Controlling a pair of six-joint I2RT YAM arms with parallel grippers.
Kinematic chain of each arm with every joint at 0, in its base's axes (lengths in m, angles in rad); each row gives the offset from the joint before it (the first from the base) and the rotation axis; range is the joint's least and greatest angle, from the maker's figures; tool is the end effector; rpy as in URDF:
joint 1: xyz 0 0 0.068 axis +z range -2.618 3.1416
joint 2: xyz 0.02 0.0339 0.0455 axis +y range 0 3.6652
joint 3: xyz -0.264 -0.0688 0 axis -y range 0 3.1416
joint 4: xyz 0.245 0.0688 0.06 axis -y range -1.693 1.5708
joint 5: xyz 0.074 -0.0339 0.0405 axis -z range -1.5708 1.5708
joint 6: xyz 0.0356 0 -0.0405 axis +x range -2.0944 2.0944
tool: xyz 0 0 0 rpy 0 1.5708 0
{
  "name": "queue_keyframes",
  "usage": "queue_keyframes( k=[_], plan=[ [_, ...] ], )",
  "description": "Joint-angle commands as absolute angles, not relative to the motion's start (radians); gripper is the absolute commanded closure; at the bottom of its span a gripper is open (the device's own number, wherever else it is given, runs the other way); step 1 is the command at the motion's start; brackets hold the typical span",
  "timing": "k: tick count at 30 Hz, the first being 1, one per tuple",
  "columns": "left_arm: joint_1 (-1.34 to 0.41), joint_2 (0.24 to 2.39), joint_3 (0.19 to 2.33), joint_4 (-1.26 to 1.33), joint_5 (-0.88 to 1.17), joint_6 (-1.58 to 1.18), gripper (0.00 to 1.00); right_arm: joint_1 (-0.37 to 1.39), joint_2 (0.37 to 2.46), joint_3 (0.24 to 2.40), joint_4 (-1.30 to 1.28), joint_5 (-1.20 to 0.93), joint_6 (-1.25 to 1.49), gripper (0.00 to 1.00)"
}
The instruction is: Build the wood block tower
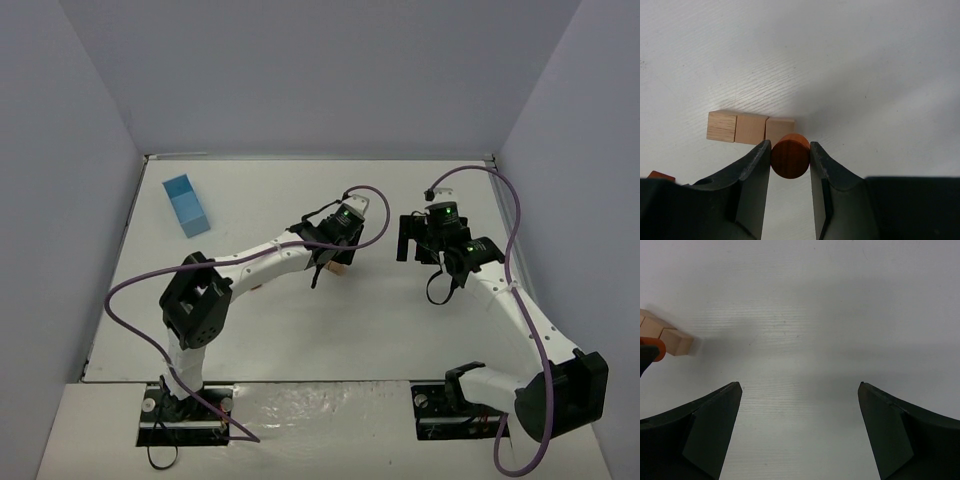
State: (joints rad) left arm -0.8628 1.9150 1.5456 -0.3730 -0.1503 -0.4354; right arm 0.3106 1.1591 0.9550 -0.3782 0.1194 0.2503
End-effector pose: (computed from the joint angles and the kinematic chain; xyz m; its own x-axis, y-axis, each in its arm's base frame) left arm 0.2900 -0.3305 0.2557 -0.6852 0.1591 -0.7108 0.4305 0.8756 -0.2190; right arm 0.2467 0.0747 0.3044 -0.5590 0.0789 -0.8254 -0.0725 0.9870 0.1434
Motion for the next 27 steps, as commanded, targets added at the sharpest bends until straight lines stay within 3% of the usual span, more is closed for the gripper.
queue_keyframes(
  k=[1, 27],
  plan=[
    [-0.861, 1.897, 1.561, -0.287, -0.203, -0.451, 1.00, 0.298, 1.168, 0.948, -0.352, 0.095, 0.259, 0.00],
    [-0.856, 1.956, 1.551, -0.301, -0.199, -0.453, 1.00, 0.278, 1.157, 0.916, -0.339, 0.071, 0.264, 0.00]
  ],
)
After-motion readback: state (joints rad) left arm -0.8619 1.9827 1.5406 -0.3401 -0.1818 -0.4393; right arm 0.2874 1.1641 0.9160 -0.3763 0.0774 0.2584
